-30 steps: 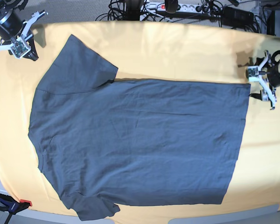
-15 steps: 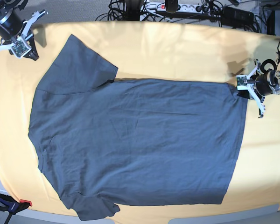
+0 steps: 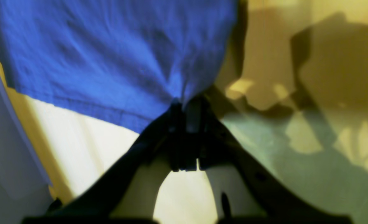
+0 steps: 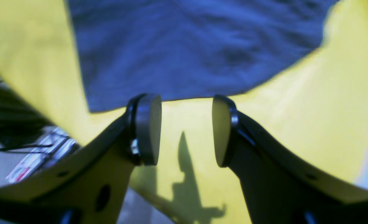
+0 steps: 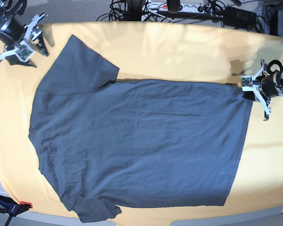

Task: Fold the T-shirt properly
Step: 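Grasp the shirt edge with both grippers and pull it taut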

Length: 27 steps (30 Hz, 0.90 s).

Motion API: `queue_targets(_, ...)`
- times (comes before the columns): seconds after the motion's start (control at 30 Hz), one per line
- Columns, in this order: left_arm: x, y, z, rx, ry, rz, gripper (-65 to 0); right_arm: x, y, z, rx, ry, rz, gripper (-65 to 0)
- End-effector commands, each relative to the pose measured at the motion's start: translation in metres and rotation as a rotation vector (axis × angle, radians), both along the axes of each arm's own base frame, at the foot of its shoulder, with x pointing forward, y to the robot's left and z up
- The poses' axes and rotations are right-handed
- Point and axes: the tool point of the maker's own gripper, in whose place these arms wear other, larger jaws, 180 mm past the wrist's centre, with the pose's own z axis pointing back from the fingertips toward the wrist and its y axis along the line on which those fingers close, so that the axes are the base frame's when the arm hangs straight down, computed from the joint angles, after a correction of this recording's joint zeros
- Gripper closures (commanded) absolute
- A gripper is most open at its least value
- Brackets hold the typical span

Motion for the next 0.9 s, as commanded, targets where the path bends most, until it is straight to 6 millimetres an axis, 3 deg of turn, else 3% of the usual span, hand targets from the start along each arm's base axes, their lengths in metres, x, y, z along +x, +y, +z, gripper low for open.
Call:
queue_targets(0.0, 0.007, 0.006, 0.013, 0.014, -0.029, -0.003, 0.0, 0.009, 0.006, 0.007, 0.017, -0.043, 0.018, -29.2)
queue_targets(0.17, 0.007, 0.006, 0.013, 0.014, -0.029, -0.003, 0.0, 0.044, -0.003, -0.001, -0.066, -0.125, -0.046, -29.2)
queue_targets(0.37, 0.007, 0.006, 0.013, 0.014, -0.029, -0.003, 0.0, 0.051, 0.001, -0.031, -0.005, -0.045, -0.029, -29.2)
queue_targets(0.6, 0.007, 0.006, 0.013, 0.007, -0.028, 0.000, 0.0, 0.062, 0.010, -0.046, 0.025, -0.017, -0.008, -29.2)
queue_targets(0.87, 0.007, 0.006, 0.013, 0.007, -0.028, 0.000, 0.0, 0.078, -0.010, -0.071, 0.015, 0.030, -0.063, -29.2)
